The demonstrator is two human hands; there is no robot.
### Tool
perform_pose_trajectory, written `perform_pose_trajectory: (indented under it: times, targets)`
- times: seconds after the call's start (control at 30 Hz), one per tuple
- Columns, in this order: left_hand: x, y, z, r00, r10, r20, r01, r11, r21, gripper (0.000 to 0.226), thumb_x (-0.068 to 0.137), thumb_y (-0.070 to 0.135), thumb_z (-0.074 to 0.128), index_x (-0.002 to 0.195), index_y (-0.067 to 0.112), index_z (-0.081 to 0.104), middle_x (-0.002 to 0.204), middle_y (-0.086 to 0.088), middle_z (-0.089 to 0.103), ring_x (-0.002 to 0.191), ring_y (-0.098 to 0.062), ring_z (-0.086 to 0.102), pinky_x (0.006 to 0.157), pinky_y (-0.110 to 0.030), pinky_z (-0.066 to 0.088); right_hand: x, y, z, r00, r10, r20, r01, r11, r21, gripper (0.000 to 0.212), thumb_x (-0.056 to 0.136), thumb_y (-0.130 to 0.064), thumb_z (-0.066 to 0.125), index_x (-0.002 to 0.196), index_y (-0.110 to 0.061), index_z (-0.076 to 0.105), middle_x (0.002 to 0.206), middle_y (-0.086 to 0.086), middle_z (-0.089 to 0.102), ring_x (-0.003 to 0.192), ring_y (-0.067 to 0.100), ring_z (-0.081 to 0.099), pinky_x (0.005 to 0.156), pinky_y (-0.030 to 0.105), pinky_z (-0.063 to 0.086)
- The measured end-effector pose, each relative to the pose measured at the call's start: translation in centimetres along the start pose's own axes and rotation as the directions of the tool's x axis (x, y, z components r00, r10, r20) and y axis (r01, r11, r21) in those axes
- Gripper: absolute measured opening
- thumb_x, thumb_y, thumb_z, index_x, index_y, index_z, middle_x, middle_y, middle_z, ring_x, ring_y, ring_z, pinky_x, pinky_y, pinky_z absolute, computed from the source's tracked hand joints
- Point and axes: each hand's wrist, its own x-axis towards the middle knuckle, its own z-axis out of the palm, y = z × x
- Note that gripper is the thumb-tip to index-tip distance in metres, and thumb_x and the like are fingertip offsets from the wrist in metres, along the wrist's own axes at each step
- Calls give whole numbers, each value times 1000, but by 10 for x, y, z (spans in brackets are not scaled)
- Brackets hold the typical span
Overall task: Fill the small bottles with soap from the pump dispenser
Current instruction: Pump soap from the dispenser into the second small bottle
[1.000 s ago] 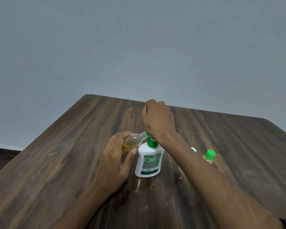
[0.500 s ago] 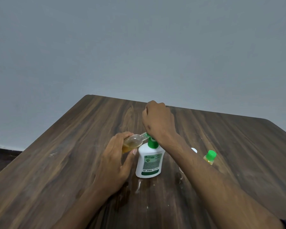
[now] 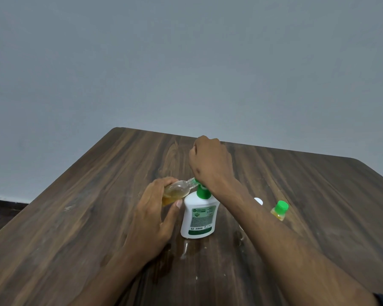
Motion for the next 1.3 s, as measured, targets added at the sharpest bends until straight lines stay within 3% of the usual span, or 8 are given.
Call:
perform_pose_trajectory:
  times: [0.1, 0.23, 0.37, 0.63, 0.77, 0.87, 0.97, 1.3]
  targets:
    - [0, 0, 1, 1000, -13, -2, 13, 1000, 1, 34, 102, 35, 57, 133, 23, 55, 123, 14, 61, 112, -1, 61, 92, -13, 47, 1, -1, -2, 1000, -17, -14, 17, 1000, -3, 23, 103, -21, 42, 85, -13, 55, 78, 2, 56, 71, 26, 59, 63, 36, 45]
    - [-1, -1, 0, 1000, -4, 3, 4, 1000, 8, 33, 102, 33, 57, 133, 23, 54, 122, 14, 61, 111, -1, 61, 92, -13, 47, 0, 0, 0, 1000, -2, -3, 2, 1000, -2, 27, 102, -19, 43, 78, -14, 52, 71, 1, 52, 67, 25, 57, 59, 33, 39]
    - [0, 1, -1, 1000, -10, -2, 10, 1000, 0, 34, 101, 33, 57, 133, 21, 56, 121, 12, 62, 110, -3, 62, 90, -15, 47, 1, 0, -2, 1000, -16, -23, 16, 1000, -2, 22, 103, -21, 43, 86, -12, 55, 79, 3, 56, 72, 27, 58, 64, 36, 42]
    - [0, 2, -2, 1000, -6, 1, 6, 1000, -1, 34, 102, 34, 56, 133, 20, 56, 122, 11, 62, 111, -3, 62, 91, -15, 47, 0, 0, -2, 1000, -19, -23, 19, 1000, 4, 23, 103, -21, 43, 85, -13, 53, 78, 3, 56, 70, 26, 57, 62, 34, 42]
    - [-1, 1, -2, 1000, -5, 9, 5, 1000, 9, 33, 102, 31, 59, 133, 19, 57, 122, 10, 63, 112, -2, 61, 94, -14, 47, -1, 0, -1, 1000, -3, -1, 3, 1000, -7, 26, 103, -20, 43, 78, -14, 50, 71, -1, 48, 65, 24, 51, 56, 33, 33]
    - [0, 2, -1, 1000, -11, 11, 11, 1000, 9, 34, 100, 26, 62, 133, 18, 57, 123, 9, 63, 113, -2, 61, 95, -13, 46, 1, -1, -2, 1000, -17, -26, 17, 1000, -5, 24, 103, -21, 42, 83, -13, 54, 76, 2, 55, 68, 25, 56, 60, 34, 38]
    - [0, 2, -2, 1000, -9, 8, 9, 1000, 5, 33, 101, 27, 60, 132, 19, 57, 122, 10, 63, 112, -2, 61, 94, -12, 45, 0, 0, 2, 1000, 5, -16, -5, 1000, 4, 30, 102, -20, 42, 72, -16, 45, 69, 0, 50, 61, 22, 51, 54, 31, 32]
    - [-1, 2, -1, 1000, -12, 5, 12, 1000, -1, 34, 101, 29, 59, 134, 21, 55, 123, 11, 62, 113, -2, 61, 94, -12, 46, 0, -1, 0, 1000, -4, -1, 4, 1000, -22, 26, 103, -20, 44, 78, -15, 49, 67, -2, 45, 61, 20, 49, 59, 32, 36]
